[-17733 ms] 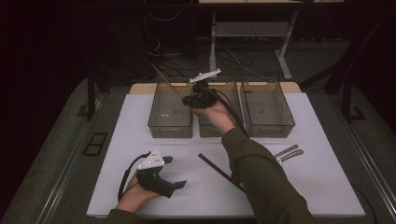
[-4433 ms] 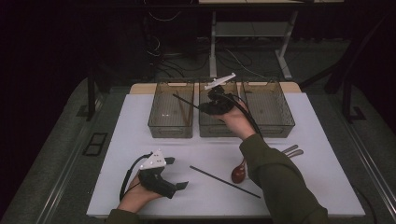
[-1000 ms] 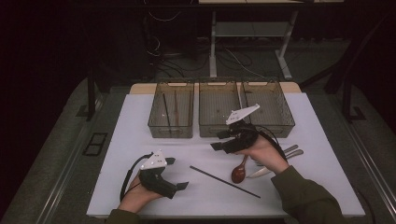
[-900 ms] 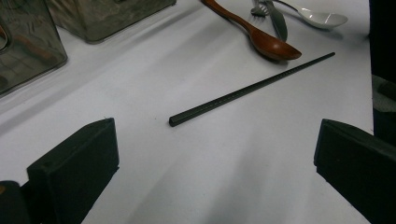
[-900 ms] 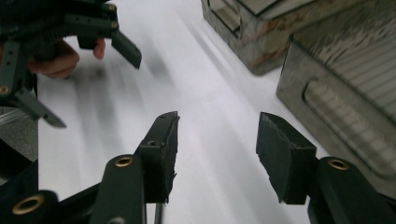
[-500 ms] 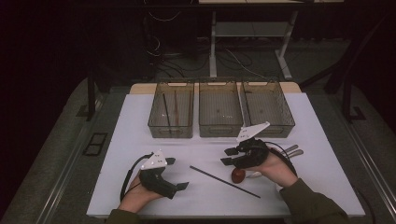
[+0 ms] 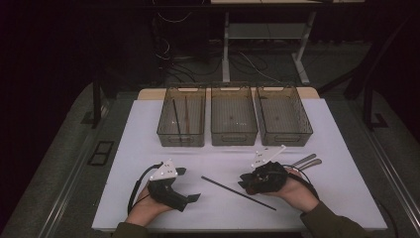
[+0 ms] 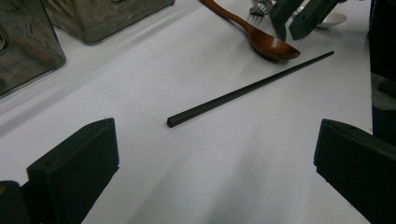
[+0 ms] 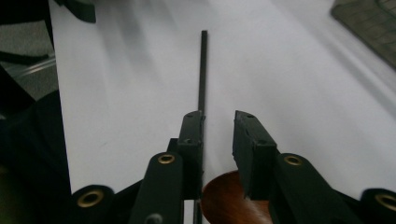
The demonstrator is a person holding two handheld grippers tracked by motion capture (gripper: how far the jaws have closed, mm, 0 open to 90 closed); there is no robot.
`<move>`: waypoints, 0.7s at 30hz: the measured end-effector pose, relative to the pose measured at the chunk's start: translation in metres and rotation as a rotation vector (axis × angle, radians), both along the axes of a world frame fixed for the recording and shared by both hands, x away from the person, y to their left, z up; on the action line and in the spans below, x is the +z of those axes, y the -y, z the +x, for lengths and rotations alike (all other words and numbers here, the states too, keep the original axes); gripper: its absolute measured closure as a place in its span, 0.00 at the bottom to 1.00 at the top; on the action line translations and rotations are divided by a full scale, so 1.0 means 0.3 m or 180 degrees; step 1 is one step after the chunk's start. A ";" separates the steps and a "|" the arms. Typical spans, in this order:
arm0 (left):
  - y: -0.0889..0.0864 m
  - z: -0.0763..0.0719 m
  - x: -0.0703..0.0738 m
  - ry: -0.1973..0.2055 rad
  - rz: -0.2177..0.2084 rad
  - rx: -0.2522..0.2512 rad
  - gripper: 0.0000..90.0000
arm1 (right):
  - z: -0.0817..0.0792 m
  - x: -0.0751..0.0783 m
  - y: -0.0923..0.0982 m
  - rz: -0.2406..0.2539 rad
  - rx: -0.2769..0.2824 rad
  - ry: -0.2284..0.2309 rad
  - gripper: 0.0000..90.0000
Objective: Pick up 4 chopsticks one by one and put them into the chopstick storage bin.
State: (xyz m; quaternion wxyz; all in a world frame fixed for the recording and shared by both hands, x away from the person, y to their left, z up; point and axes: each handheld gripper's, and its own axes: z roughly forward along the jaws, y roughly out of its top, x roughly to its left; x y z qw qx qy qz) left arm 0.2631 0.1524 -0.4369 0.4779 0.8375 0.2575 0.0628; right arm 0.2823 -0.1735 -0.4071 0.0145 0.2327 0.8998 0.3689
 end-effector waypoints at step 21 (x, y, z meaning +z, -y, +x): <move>-0.001 0.001 -0.001 -0.0007 -0.0001 0.0003 0.00 | -0.004 -0.088 -0.097 -0.0553 0.0268 0.0070 0.90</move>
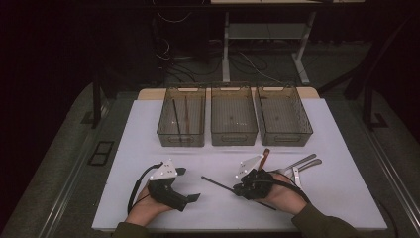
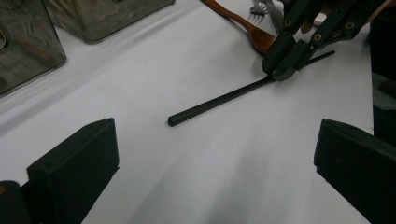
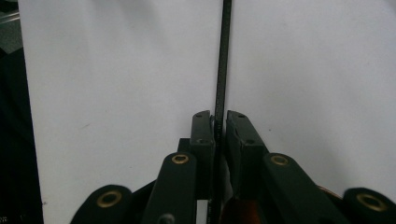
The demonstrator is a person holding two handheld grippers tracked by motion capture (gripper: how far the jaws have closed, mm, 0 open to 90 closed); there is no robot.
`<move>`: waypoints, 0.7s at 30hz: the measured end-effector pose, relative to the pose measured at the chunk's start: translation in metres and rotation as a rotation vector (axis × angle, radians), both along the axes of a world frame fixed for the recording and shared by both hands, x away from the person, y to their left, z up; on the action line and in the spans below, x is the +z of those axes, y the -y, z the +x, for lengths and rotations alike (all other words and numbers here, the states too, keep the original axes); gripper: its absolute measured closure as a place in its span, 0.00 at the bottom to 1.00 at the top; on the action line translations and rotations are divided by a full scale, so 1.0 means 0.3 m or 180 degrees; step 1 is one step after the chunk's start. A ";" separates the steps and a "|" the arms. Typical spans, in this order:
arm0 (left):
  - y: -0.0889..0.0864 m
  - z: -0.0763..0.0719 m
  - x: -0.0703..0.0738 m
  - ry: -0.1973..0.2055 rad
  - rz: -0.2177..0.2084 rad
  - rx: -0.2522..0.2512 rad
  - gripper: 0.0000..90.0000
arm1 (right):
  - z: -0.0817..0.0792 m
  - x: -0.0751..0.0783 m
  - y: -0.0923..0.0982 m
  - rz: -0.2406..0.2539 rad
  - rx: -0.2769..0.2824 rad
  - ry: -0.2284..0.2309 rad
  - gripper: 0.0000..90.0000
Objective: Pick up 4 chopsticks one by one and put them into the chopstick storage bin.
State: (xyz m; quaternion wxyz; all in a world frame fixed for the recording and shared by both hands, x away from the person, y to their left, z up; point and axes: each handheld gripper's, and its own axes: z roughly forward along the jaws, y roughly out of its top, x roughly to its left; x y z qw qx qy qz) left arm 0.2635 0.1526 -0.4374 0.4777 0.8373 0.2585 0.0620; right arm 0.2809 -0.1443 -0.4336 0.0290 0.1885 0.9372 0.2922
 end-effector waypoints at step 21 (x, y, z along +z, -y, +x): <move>0.001 0.000 -0.001 -0.0009 0.0019 -0.0011 0.00 | -0.008 -0.005 -0.008 -0.0039 -0.0074 -0.0005 0.95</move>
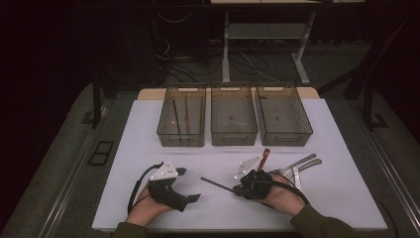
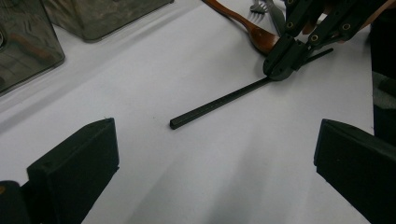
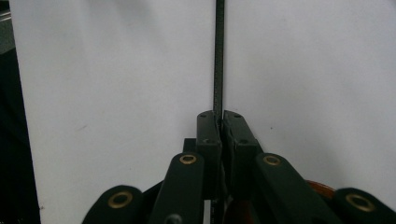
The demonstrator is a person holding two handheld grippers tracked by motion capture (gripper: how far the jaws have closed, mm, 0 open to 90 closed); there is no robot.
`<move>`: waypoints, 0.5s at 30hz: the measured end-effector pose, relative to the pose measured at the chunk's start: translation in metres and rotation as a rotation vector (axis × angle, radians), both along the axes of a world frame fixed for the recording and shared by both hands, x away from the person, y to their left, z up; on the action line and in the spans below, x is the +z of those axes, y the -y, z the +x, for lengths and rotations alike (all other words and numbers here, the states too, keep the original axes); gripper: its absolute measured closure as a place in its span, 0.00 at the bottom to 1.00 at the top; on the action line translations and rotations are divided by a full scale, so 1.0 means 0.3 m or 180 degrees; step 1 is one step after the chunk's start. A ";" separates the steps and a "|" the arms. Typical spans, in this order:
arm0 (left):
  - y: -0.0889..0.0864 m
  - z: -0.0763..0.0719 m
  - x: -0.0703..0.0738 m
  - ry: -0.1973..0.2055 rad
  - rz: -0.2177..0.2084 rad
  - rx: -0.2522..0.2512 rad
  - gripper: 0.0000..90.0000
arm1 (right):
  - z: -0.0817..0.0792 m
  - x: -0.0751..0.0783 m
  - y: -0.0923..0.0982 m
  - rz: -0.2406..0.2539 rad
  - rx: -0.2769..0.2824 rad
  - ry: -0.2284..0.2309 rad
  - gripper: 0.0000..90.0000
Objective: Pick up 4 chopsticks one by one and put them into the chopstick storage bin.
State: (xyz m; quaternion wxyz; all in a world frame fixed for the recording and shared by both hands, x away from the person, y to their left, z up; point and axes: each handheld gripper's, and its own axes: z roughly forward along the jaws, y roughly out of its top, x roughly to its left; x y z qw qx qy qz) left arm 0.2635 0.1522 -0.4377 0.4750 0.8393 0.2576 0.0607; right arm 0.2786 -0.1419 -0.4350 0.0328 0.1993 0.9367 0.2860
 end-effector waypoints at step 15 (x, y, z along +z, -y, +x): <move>-0.001 0.000 0.001 0.0007 -0.0013 0.0010 0.00 | 0.009 0.007 0.002 0.0068 -0.0039 -0.0094 0.95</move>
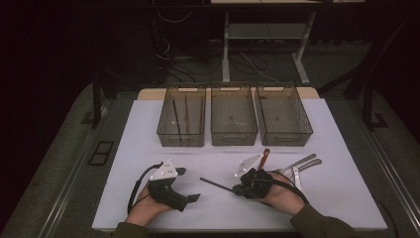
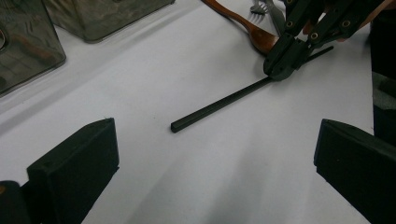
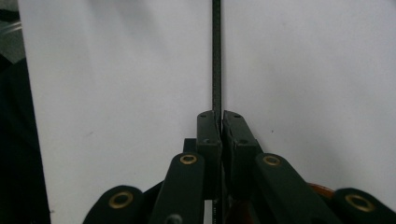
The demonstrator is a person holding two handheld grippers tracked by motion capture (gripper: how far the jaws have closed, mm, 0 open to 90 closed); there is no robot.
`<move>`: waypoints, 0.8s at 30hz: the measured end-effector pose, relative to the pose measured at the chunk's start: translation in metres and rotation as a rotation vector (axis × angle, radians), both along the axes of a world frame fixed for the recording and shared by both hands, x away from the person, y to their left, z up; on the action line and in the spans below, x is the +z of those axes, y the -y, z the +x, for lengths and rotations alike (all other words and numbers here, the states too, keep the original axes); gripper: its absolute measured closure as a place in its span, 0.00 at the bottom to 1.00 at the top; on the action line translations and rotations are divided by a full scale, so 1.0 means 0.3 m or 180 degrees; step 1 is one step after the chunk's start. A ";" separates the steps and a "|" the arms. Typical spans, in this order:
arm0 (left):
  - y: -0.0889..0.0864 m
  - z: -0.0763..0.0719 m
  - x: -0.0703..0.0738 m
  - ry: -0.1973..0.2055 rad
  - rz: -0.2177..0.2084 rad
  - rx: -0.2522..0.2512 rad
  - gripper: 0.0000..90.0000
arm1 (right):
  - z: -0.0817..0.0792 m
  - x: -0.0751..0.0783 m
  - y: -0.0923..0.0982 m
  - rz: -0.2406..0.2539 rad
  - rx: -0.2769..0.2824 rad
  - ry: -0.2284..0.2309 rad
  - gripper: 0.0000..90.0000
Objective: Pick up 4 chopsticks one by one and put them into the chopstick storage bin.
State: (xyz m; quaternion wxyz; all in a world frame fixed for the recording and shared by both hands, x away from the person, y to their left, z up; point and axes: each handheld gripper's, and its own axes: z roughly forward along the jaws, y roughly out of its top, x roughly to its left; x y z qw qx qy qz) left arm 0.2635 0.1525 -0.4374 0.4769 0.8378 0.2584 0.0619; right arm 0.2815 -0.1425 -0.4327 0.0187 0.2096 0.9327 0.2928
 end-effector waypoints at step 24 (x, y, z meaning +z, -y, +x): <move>-0.001 0.000 0.000 0.0001 0.0004 0.0001 0.00 | 0.008 0.048 0.025 0.0245 -0.0033 -0.0036 0.95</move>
